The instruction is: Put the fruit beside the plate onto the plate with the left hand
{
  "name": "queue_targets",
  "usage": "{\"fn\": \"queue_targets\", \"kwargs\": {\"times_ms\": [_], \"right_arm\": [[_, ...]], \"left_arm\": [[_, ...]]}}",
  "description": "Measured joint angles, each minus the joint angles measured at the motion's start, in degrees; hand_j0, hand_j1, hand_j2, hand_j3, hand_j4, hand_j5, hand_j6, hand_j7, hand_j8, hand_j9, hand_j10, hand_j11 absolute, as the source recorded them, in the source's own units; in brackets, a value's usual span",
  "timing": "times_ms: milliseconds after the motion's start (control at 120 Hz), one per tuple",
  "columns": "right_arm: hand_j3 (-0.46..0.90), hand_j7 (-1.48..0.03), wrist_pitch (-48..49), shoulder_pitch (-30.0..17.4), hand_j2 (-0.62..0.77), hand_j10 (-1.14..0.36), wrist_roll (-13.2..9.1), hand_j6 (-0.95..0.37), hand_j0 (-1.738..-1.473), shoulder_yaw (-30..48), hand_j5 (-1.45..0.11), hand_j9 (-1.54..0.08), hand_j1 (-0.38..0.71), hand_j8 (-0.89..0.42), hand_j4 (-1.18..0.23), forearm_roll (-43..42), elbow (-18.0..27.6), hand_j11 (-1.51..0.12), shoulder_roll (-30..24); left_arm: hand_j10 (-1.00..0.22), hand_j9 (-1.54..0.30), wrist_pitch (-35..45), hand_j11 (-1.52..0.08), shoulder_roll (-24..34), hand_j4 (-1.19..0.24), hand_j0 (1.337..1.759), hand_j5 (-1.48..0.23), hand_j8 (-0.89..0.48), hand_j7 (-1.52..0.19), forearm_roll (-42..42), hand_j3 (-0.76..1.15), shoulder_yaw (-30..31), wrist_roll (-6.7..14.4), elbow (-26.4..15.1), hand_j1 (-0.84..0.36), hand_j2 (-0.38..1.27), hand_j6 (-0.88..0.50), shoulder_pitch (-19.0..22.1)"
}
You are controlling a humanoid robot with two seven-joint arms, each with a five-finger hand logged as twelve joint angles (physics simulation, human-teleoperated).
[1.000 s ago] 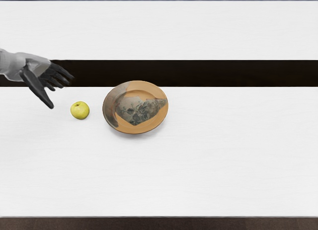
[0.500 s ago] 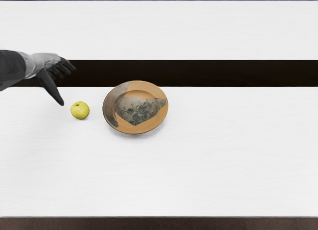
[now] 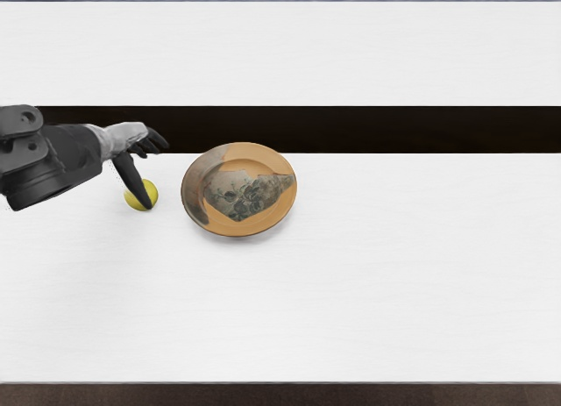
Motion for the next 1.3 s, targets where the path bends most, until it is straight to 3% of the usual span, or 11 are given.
{"fn": "queue_targets", "kwargs": {"times_ms": [1000,1300], "right_arm": [[0.0,-0.05,0.0,0.1,-0.01,-0.04,0.0,-0.04,-1.658,0.0,-0.05,-0.05,-0.31,-0.04,-0.04,0.0,0.0,-0.05,0.0],[0.0,-0.05,0.0,0.3,-0.01,-0.03,0.0,-0.04,-1.658,0.0,-0.05,-0.05,-0.31,-0.04,-0.04,0.0,0.0,-0.05,0.0]], "left_arm": [[-0.25,-0.32,2.0,-0.32,-3.5,-0.25,1.658,-0.32,-0.25,-0.32,-0.8,0.0,7.4,0.0,3.7,0.05,0.05,-0.25,0.2],[-0.3,-0.39,2.8,-0.39,-5.8,-0.3,1.658,-0.39,-0.3,-0.39,-0.9,0.0,8.4,0.0,4.7,-0.01,0.06,-0.3,0.3]]}}
